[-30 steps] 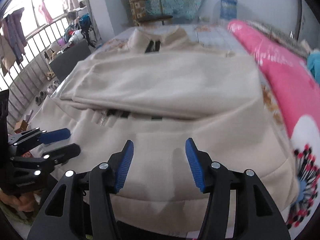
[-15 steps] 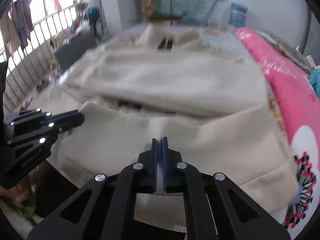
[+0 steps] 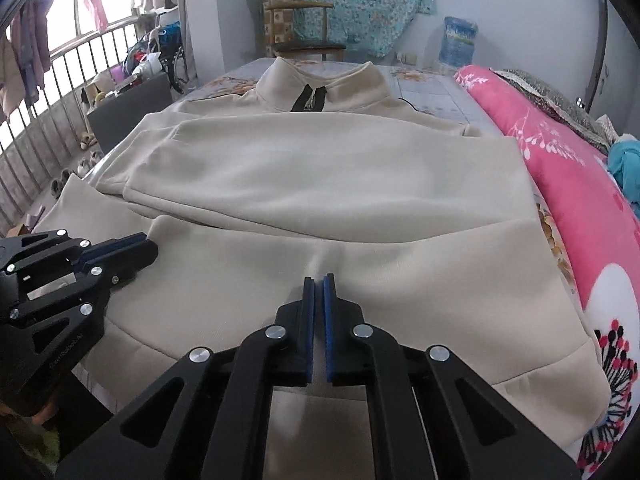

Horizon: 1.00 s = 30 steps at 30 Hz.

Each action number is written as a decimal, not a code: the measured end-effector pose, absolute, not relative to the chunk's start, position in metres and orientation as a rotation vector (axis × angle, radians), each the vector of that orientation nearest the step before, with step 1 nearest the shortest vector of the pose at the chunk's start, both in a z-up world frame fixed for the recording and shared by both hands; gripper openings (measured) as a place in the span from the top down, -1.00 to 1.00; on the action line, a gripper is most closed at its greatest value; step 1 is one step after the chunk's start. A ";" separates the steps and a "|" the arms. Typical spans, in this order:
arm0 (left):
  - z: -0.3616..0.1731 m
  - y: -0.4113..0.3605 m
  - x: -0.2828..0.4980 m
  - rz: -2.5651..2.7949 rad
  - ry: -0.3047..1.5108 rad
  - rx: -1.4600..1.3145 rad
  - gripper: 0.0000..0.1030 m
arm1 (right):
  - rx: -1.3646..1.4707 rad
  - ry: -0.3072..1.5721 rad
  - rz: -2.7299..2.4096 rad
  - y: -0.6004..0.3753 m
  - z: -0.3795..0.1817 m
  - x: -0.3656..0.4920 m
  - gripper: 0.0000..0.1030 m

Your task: Fold large clothes

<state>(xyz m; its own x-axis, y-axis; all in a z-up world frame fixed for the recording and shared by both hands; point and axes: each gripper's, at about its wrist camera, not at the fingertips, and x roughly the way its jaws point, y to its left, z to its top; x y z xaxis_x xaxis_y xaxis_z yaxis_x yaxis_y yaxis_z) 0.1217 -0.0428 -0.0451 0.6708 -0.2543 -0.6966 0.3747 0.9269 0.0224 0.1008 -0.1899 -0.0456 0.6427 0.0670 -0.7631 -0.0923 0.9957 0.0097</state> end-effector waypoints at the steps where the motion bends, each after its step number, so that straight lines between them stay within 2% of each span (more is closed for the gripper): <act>1: -0.045 -0.042 0.122 -0.359 0.760 0.161 0.89 | -0.016 0.869 0.097 -0.192 -0.042 0.100 0.91; 2: -0.046 -0.041 0.122 -0.362 0.761 0.156 0.88 | 0.006 0.852 0.112 -0.194 -0.035 0.096 0.85; 6: -0.047 -0.038 0.123 -0.367 0.758 0.129 0.85 | 0.017 0.801 0.196 -0.187 -0.021 0.089 0.84; 10: -0.047 -0.034 0.125 -0.376 0.761 0.094 0.81 | -0.017 0.880 0.203 -0.177 -0.051 0.104 0.84; 13: -0.041 -0.016 0.124 -0.370 0.776 0.035 0.54 | 0.000 0.877 0.205 -0.181 -0.043 0.100 0.84; 17: -0.041 0.029 0.120 -0.285 0.797 -0.016 0.52 | 0.000 0.879 0.201 -0.184 -0.037 0.096 0.84; 18: -0.045 0.044 0.122 -0.230 0.807 -0.011 0.57 | -0.002 0.879 0.199 -0.184 -0.035 0.095 0.84; 20: -0.045 0.070 0.124 -0.195 0.800 -0.048 0.88 | -0.001 0.877 0.198 -0.186 -0.034 0.092 0.84; 23: -0.046 0.108 0.130 -0.035 0.789 -0.077 0.88 | 0.001 0.871 0.201 -0.188 -0.032 0.089 0.84; 25: -0.048 0.126 0.131 -0.030 0.780 -0.141 0.96 | -0.001 0.866 0.201 -0.189 -0.035 0.090 0.84; 30: -0.049 0.112 0.129 0.014 0.755 -0.040 0.96 | 0.012 0.880 0.166 -0.195 -0.036 0.093 0.82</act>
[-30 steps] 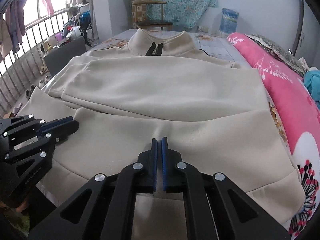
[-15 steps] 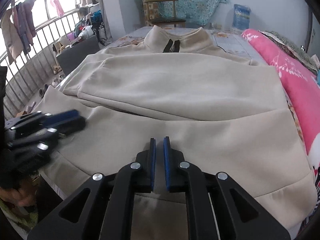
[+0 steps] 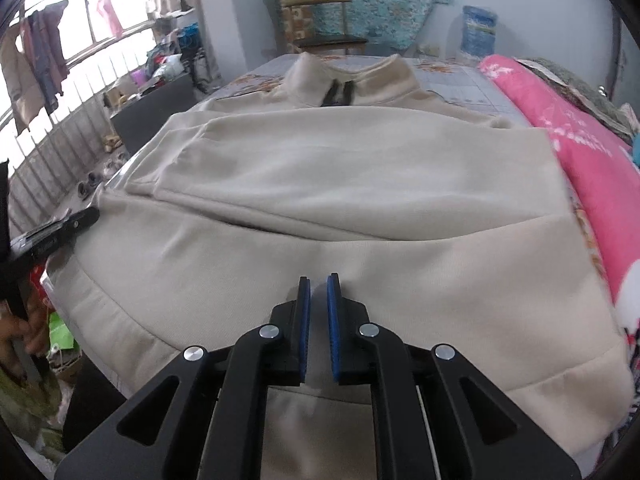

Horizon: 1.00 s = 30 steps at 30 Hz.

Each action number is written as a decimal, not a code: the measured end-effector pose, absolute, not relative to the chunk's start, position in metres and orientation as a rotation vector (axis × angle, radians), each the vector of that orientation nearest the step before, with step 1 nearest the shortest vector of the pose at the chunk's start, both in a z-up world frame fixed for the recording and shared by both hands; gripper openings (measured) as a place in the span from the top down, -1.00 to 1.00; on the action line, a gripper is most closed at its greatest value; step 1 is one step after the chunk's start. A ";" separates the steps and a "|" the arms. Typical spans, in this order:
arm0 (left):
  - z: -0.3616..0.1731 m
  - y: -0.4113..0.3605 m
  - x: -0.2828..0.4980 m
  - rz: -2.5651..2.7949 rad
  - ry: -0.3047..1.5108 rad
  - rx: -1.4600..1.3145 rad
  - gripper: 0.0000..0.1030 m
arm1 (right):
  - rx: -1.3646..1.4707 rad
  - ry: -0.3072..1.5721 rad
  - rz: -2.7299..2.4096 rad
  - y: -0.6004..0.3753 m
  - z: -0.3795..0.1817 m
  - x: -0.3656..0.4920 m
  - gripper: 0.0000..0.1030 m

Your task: Fold large clothes

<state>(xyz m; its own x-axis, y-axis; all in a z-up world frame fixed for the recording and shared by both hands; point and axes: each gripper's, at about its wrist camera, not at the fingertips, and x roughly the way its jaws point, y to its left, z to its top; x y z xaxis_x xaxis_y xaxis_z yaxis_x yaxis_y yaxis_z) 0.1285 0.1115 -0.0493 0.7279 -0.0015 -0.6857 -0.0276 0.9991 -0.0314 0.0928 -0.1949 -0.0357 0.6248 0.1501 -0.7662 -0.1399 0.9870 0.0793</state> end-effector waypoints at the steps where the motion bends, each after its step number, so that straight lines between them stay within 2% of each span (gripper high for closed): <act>1: -0.050 0.109 0.128 0.022 0.753 -0.025 0.96 | -0.011 0.859 0.109 -0.204 -0.030 0.090 0.80; 6: -0.049 0.116 0.130 -0.004 0.751 -0.065 0.96 | 0.002 0.913 -0.190 -0.276 -0.037 0.088 0.77; 10: -0.048 0.116 0.125 -0.017 0.750 -0.065 0.96 | 0.078 0.907 -0.216 -0.303 -0.034 0.085 0.87; 12: -0.047 0.116 0.127 -0.032 0.760 -0.062 0.95 | 0.064 0.901 -0.234 -0.298 -0.029 0.085 0.79; 13: -0.046 0.116 0.127 -0.049 0.766 -0.067 0.92 | 0.054 0.886 -0.238 -0.293 -0.022 0.081 0.78; 14: -0.042 0.116 0.125 -0.073 0.772 -0.075 0.76 | 0.053 0.868 -0.212 -0.287 -0.016 0.076 0.76; 15: -0.039 0.115 0.122 -0.081 0.766 -0.077 0.56 | 0.054 0.851 -0.173 -0.282 -0.009 0.069 0.68; 18: -0.016 0.100 0.096 -0.208 0.689 -0.078 0.38 | 0.012 0.809 -0.009 -0.246 0.009 0.049 0.38; 24: -0.015 0.029 0.060 -0.575 0.741 -0.102 0.35 | -0.105 0.838 0.226 -0.172 -0.003 0.027 0.33; 27: -0.038 -0.005 0.057 -0.539 0.791 0.025 0.35 | -0.087 0.868 0.234 -0.161 -0.020 0.036 0.33; 30: -0.050 -0.008 0.059 -0.523 0.811 0.025 0.31 | -0.082 0.913 0.205 -0.160 -0.044 0.040 0.32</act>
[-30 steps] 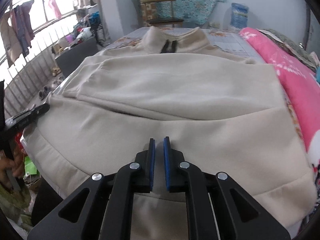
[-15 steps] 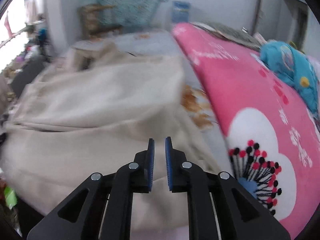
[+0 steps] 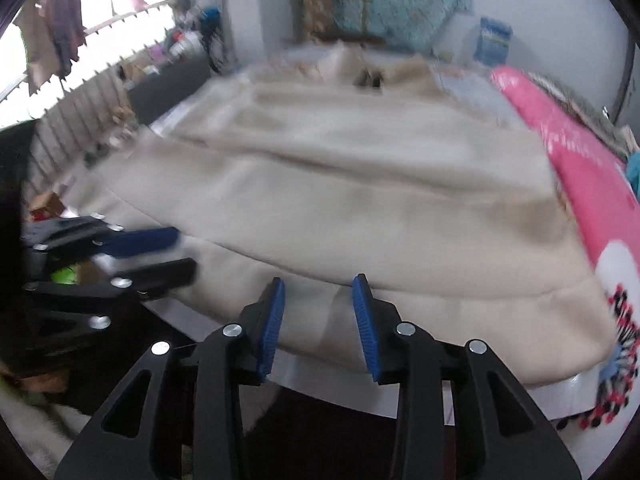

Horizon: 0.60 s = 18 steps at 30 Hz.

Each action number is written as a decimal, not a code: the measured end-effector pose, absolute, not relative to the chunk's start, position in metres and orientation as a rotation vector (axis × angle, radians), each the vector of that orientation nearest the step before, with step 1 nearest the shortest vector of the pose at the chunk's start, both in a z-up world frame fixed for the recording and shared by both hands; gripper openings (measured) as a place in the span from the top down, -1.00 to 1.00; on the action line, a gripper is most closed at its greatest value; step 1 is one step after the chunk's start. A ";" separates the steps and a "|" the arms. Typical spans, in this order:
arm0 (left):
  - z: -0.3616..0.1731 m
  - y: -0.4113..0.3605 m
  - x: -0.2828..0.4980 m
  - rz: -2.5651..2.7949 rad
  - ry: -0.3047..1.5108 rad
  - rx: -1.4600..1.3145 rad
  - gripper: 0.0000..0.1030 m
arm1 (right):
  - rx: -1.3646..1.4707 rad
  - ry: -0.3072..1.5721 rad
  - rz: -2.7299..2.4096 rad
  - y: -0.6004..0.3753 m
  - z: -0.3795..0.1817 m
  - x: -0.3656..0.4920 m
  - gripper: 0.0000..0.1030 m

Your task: Fold large clothes

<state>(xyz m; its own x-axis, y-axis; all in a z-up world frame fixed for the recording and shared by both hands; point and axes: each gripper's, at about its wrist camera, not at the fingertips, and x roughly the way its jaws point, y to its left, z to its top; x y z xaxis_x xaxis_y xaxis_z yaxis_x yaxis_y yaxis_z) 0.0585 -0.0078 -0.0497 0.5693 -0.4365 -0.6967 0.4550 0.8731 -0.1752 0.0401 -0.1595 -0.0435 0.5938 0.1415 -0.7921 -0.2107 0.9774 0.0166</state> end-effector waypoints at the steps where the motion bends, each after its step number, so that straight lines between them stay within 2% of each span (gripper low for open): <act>1: -0.049 -0.007 0.060 -0.524 0.816 0.025 0.31 | -0.087 0.896 0.206 -0.159 -0.043 0.040 0.32; 7: -0.028 0.028 0.057 -0.431 0.771 -0.017 0.28 | -0.065 0.850 0.120 -0.182 -0.023 0.033 0.29; 11: -0.043 0.066 0.073 -0.385 0.822 -0.161 0.27 | 0.033 0.910 0.016 -0.221 -0.043 0.038 0.03; 14: -0.039 0.072 0.078 -0.409 0.845 -0.206 0.25 | 0.145 0.920 0.042 -0.237 -0.046 0.042 0.03; 18: -0.027 0.081 0.075 -0.333 0.794 -0.193 -0.07 | 0.132 0.822 -0.043 -0.255 -0.024 0.033 0.00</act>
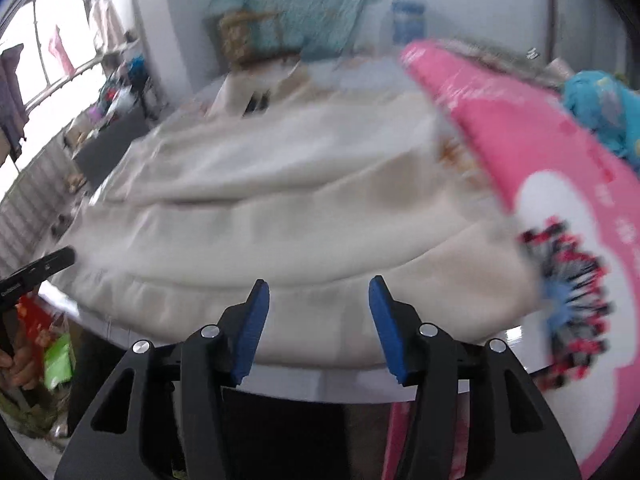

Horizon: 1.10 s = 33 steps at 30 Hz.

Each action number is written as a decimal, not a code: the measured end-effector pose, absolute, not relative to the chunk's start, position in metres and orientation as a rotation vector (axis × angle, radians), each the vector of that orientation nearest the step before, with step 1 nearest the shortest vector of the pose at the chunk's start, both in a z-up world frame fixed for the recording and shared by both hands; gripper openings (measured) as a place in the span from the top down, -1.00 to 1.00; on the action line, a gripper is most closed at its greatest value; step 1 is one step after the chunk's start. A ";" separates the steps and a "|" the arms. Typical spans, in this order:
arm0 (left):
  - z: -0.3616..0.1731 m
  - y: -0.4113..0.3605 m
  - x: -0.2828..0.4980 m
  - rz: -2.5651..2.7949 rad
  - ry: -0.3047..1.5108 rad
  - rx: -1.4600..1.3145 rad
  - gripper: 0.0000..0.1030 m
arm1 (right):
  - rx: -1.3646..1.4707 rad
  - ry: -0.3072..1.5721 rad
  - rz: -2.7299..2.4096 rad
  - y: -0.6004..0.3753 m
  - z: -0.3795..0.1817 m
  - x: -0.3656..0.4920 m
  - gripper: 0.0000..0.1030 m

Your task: Fold large clothes

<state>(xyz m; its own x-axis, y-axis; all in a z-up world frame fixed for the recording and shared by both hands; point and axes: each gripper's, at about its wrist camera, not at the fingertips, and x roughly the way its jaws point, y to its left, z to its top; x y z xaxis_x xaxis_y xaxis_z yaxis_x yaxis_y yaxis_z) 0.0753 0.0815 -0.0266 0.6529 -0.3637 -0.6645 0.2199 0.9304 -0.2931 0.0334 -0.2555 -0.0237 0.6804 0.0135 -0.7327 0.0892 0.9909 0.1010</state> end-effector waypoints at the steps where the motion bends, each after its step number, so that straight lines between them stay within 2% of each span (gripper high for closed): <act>1: -0.024 0.087 0.077 -0.300 0.787 -0.196 -0.13 | 0.145 0.814 -0.076 -0.264 -0.022 0.034 -0.01; 3: -0.028 0.094 0.084 -0.219 0.823 -0.174 -0.31 | 0.166 0.836 -0.142 -0.281 -0.027 0.032 -0.03; 6: -0.036 0.095 0.097 -0.183 0.867 -0.145 -0.32 | 0.237 0.900 -0.159 -0.301 -0.052 0.041 -0.04; 10: -0.027 0.084 0.101 -0.141 0.898 -0.105 -0.41 | 0.162 0.865 -0.178 -0.282 -0.032 0.046 -0.06; 12: -0.021 0.071 0.104 -0.115 0.895 -0.052 -0.54 | 0.169 0.833 -0.140 -0.273 -0.020 0.048 -0.29; 14: -0.017 0.056 0.107 -0.101 0.891 -0.001 -0.63 | 0.161 0.818 -0.114 -0.266 -0.012 0.047 -0.44; 21: -0.034 0.013 0.129 -0.043 0.967 0.134 -0.72 | 0.146 0.855 -0.016 -0.234 -0.021 0.070 -0.56; 23: -0.037 0.011 0.130 -0.011 0.958 0.135 -0.83 | 0.137 0.865 -0.013 -0.226 -0.024 0.073 -0.61; 27: -0.041 0.015 0.134 -0.003 0.963 0.102 -0.85 | 0.104 0.948 -0.040 -0.218 -0.046 0.089 -0.71; 33: -0.042 0.016 0.133 -0.001 0.962 0.091 -0.87 | 0.039 0.955 -0.061 -0.212 -0.055 0.093 -0.86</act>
